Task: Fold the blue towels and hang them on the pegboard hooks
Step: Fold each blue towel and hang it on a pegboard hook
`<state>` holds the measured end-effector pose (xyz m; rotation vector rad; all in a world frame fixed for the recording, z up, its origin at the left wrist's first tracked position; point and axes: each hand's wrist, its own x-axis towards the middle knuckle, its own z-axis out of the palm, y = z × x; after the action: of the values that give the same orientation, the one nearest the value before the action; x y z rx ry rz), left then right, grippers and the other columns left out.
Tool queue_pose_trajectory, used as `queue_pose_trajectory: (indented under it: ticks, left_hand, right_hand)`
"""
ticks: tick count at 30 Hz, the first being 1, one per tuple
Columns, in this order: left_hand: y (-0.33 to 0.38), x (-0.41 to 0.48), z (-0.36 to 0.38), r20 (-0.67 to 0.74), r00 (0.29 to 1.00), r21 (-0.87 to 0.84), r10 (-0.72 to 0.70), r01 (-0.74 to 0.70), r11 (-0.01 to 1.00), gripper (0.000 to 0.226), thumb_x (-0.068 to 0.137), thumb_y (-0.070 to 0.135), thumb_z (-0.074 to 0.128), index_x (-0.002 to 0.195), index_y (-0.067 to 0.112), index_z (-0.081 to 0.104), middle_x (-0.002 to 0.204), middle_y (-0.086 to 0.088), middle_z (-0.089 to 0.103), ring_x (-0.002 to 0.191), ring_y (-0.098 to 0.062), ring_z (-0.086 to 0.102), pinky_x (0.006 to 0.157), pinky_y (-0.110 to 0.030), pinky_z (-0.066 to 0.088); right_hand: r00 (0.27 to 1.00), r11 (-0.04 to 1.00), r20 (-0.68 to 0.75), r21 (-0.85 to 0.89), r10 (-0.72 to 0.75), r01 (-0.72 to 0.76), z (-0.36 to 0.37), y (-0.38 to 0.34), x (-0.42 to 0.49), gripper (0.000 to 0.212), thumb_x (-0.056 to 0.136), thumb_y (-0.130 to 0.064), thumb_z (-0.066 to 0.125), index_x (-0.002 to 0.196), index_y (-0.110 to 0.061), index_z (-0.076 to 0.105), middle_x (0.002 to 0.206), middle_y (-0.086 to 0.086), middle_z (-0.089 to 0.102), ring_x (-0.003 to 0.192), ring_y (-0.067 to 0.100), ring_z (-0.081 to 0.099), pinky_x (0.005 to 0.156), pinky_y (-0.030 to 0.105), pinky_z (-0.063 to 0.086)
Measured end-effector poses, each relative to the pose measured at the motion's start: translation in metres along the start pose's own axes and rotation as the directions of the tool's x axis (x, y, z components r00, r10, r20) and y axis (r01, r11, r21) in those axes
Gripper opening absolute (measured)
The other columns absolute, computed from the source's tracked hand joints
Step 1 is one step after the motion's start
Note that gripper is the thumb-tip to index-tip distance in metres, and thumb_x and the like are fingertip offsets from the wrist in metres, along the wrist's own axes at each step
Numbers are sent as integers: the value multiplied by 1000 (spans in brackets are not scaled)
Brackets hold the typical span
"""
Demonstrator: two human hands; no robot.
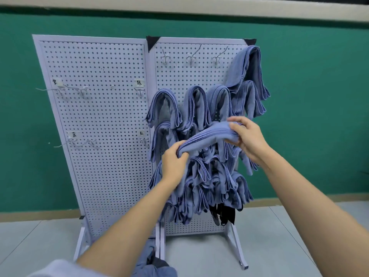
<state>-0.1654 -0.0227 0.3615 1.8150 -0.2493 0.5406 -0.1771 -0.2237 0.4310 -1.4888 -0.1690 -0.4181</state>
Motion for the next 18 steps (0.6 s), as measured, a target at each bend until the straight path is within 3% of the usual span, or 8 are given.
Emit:
queue_pose_trajectory:
  ticks: [4, 7, 11, 13, 16, 18]
  left_hand:
    - [4, 17, -13, 37, 999, 135, 18, -23, 991, 29, 88, 11, 60, 113, 22, 67, 93, 9, 68, 84, -13, 64, 81, -40, 55]
    - [13, 26, -12, 14, 1000, 186, 0, -3, 982, 27, 86, 13, 59, 110, 23, 68, 92, 7, 70, 79, -17, 66, 74, -42, 56]
    - [37, 35, -2, -11, 1000, 269, 20, -16, 963, 24, 87, 17, 59, 107, 26, 67, 89, 6, 69, 62, -14, 58, 55, -28, 46]
    - [49, 40, 4, -13, 999, 260, 43, -39, 965, 23, 87, 18, 59, 107, 26, 67, 94, 8, 69, 73, -15, 62, 58, -30, 48]
    - [63, 47, 12, -1, 996, 236, 85, -82, 968, 22, 86, 18, 62, 106, 24, 69, 98, 7, 70, 88, -16, 64, 71, -37, 54]
    - [69, 53, 17, 12, 993, 232, 116, -116, 966, 22, 86, 18, 63, 106, 23, 70, 97, 7, 70, 89, -15, 64, 76, -38, 55]
  right_hand:
    - [992, 946, 12, -302, 123, -114, -26, 48, -12, 17, 92, -3, 56, 96, -16, 66, 101, 13, 63, 86, 23, 59, 71, 32, 52]
    - [998, 894, -16, -443, 61, -61, -20, 62, -17, 23, 91, -1, 55, 102, -18, 66, 105, 1, 63, 99, 15, 56, 78, 23, 45]
    - [986, 875, 146, -462, -84, 143, 12, 44, -10, 27, 92, -13, 59, 118, -19, 59, 118, -3, 58, 110, 11, 52, 93, 26, 43]
    - [970, 839, 213, -501, -116, 210, 25, 38, -4, 40, 88, -26, 65, 125, -20, 53, 123, -4, 54, 114, 11, 51, 98, 32, 43]
    - [973, 699, 167, -676, -162, 233, 33, 34, 6, 60, 80, -45, 68, 132, -27, 44, 128, -8, 48, 118, 10, 46, 91, 36, 45]
    - [963, 615, 135, -746, -234, 255, 30, 29, 12, 53, 85, -36, 64, 133, -26, 44, 130, -8, 50, 116, 12, 49, 84, 36, 46]
